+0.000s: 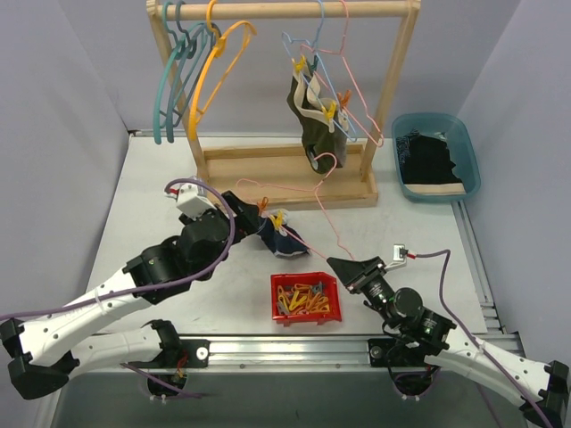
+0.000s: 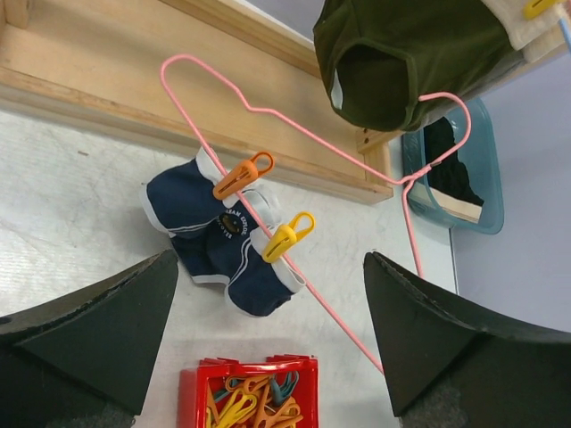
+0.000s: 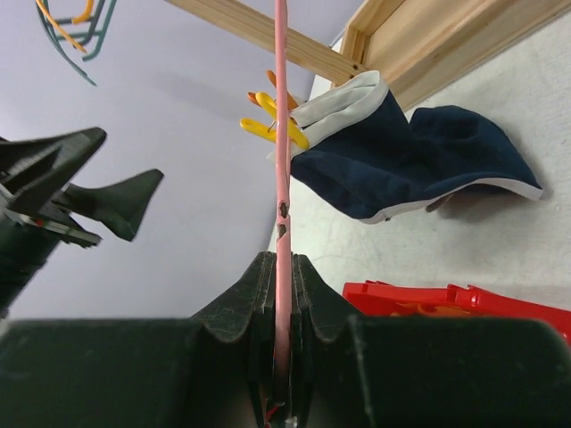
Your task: Remove the underwear clipped to the hanger
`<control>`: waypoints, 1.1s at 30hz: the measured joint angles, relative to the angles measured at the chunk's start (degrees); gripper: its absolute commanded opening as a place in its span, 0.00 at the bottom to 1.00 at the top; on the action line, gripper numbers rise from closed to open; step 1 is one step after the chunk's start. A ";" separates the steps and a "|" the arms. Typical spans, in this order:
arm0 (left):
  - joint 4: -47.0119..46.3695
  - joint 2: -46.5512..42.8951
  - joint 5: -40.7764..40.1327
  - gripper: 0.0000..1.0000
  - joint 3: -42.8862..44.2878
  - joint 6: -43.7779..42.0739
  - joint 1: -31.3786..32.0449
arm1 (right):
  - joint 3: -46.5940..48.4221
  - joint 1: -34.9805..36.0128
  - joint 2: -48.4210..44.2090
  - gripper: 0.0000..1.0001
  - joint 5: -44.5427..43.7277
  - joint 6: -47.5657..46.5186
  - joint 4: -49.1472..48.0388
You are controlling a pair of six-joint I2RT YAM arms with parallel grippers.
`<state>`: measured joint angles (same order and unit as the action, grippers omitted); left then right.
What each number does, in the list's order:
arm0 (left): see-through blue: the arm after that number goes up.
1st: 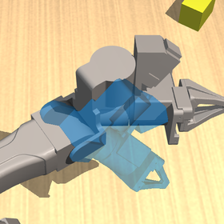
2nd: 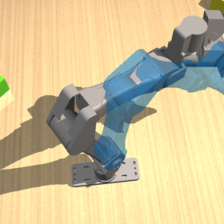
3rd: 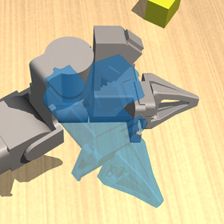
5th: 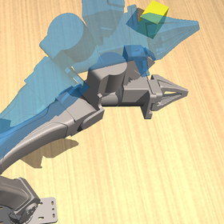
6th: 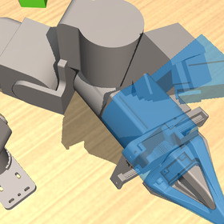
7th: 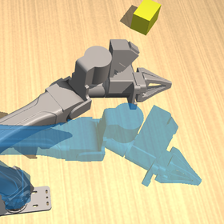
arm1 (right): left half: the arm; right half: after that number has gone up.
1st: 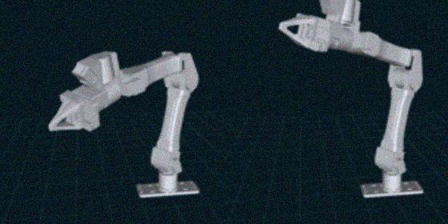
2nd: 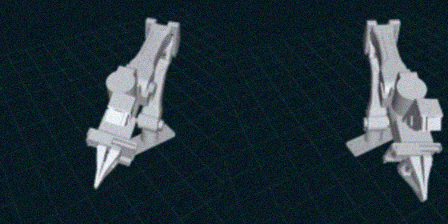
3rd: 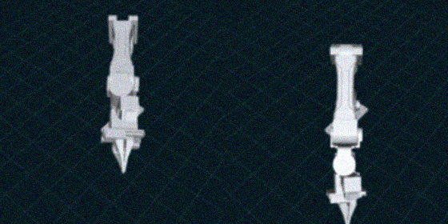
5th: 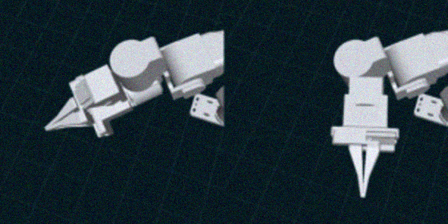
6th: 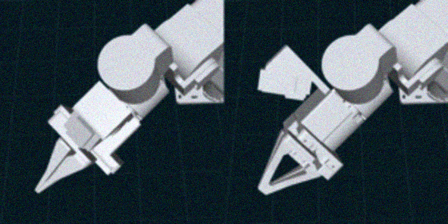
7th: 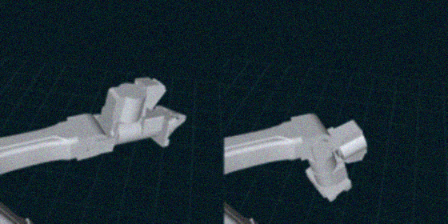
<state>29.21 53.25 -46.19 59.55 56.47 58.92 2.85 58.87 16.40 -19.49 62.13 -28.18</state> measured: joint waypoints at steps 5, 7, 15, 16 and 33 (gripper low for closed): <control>-1.84 3.32 3.08 0.94 -0.61 -0.76 0.02 | -0.55 0.11 -1.57 0.00 -1.66 5.95 0.44; -3.15 5.01 4.13 0.94 -0.59 -1.42 0.02 | -0.52 0.11 -1.62 0.00 -1.86 8.20 0.35; -6.86 11.96 7.30 0.94 1.51 -2.78 0.02 | -0.55 0.31 -0.26 0.00 -1.95 15.06 -0.96; -7.08 12.87 7.52 0.94 2.19 -2.75 0.02 | -0.55 0.46 0.22 0.00 -1.92 15.34 -1.14; 9.88 30.93 3.93 0.94 19.45 3.87 -0.04 | -0.55 0.87 3.72 0.00 -1.75 13.00 -0.74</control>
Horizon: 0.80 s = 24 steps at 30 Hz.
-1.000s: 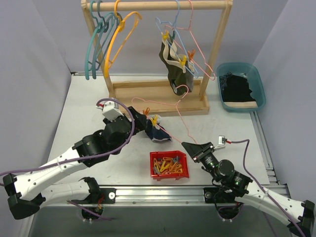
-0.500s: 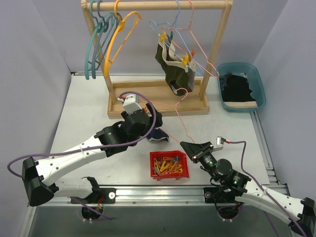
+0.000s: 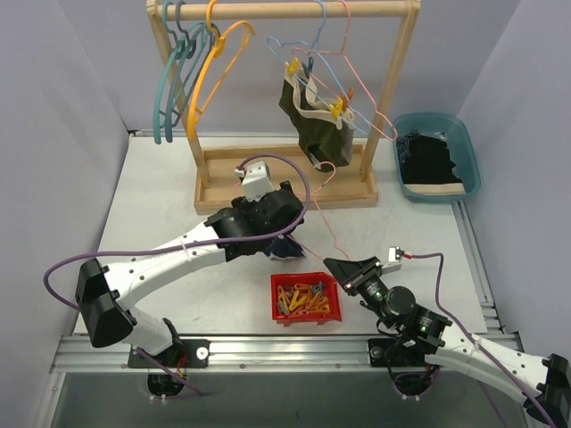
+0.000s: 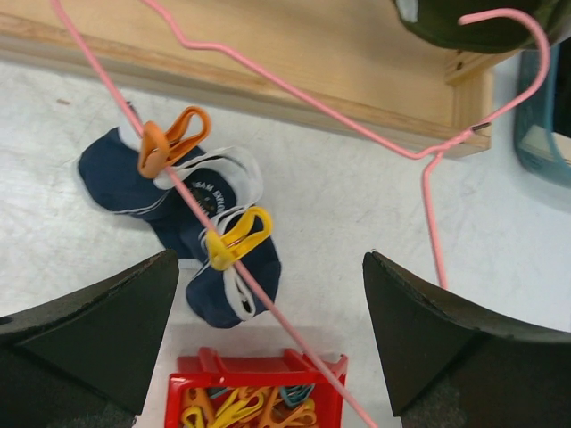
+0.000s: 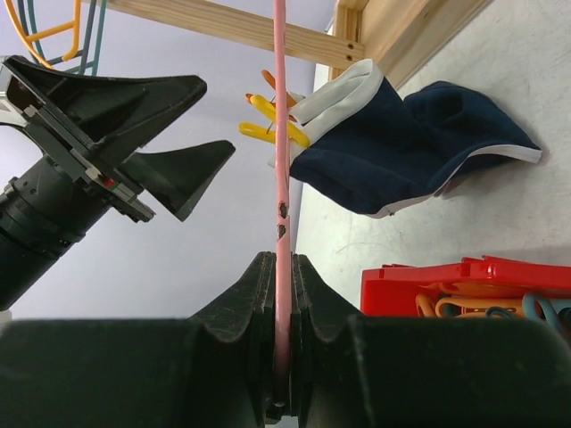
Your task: Remove the underwear clipped to the hanger
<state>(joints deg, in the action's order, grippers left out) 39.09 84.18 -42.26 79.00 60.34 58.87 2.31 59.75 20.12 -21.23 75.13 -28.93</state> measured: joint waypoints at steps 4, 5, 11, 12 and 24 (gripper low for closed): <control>4.63 0.11 -0.33 0.94 0.74 0.96 -0.42 | 0.00 0.04 -0.04 0.00 -0.02 -0.31 0.52; 5.49 0.26 -0.33 0.94 1.07 1.01 -0.57 | 0.00 0.04 -0.02 0.00 -0.02 -0.39 0.59; 7.13 2.71 1.57 0.94 2.54 0.96 -1.95 | 0.00 0.04 0.37 0.00 0.02 -1.07 0.24; 7.15 3.26 2.01 0.94 2.54 0.94 -2.12 | 0.00 0.04 0.68 0.00 0.02 -1.22 -0.02; 6.88 6.05 5.14 0.95 2.84 -0.44 -3.87 | 0.00 0.07 3.87 0.00 0.92 -3.19 -3.30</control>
<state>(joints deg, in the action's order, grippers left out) 45.98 90.24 -37.12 81.84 59.90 55.00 2.31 59.81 23.99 -20.32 71.94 -32.23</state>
